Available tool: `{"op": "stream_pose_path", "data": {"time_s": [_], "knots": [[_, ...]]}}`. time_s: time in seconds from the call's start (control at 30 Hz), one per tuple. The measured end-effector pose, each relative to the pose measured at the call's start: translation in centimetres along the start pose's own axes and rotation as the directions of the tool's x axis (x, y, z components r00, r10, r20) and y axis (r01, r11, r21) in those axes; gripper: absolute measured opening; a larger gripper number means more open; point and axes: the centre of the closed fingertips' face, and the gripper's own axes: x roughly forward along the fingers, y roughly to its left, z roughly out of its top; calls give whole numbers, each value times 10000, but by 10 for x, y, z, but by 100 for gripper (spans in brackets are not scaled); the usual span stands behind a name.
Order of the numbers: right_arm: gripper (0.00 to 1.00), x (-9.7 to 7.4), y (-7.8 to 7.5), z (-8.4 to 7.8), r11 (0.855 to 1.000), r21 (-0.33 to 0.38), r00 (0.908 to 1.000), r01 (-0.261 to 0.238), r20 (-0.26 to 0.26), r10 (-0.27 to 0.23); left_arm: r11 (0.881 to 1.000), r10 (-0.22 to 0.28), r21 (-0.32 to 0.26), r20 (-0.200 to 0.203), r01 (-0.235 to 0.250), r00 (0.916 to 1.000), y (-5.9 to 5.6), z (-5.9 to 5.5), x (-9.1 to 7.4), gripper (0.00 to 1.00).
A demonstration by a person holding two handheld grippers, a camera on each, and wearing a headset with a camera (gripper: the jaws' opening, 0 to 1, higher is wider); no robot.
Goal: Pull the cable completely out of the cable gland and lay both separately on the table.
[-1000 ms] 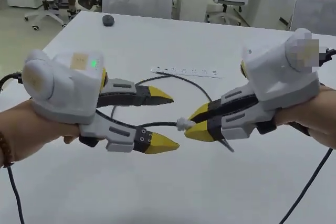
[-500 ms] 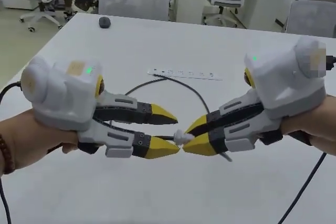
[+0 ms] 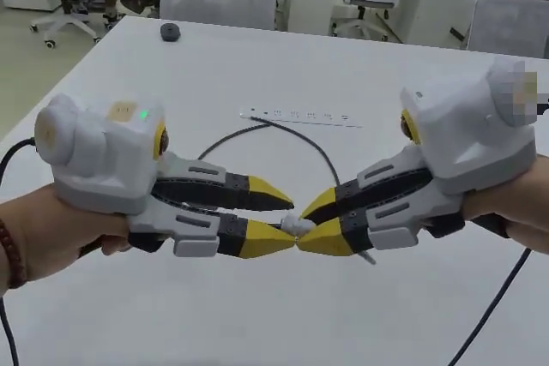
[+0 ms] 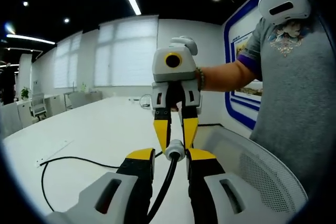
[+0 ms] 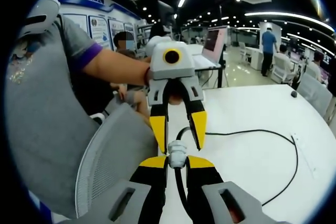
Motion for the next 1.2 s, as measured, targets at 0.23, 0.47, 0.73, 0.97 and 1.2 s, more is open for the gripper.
{"op": "stream_pose_path", "data": {"time_s": [0.23,0.47,0.73,0.97,1.2], "knots": [[8,0,-1,-1,10000,-36,10000,28,29,-28,9998,-80,-158,141,82,9999,-4,-2,-1,17],[8,-1,0,0,9997,-237,10000,21,96,-19,9992,-31,-393,286,43,9996,-5,-2,-1,17],[8,-1,1,-1,9990,-451,9999,73,74,-69,9954,59,-955,374,-23,9993,-5,-1,-1,17],[8,-1,3,-2,9976,-680,9999,109,17,-108,9927,95,-1207,392,-47,9992,-5,-2,-1,19],[8,1,3,-7,9963,-856,10000,31,-78,-38,9944,-41,-1052,351,78,9994,-8,-5,2,16]]}}
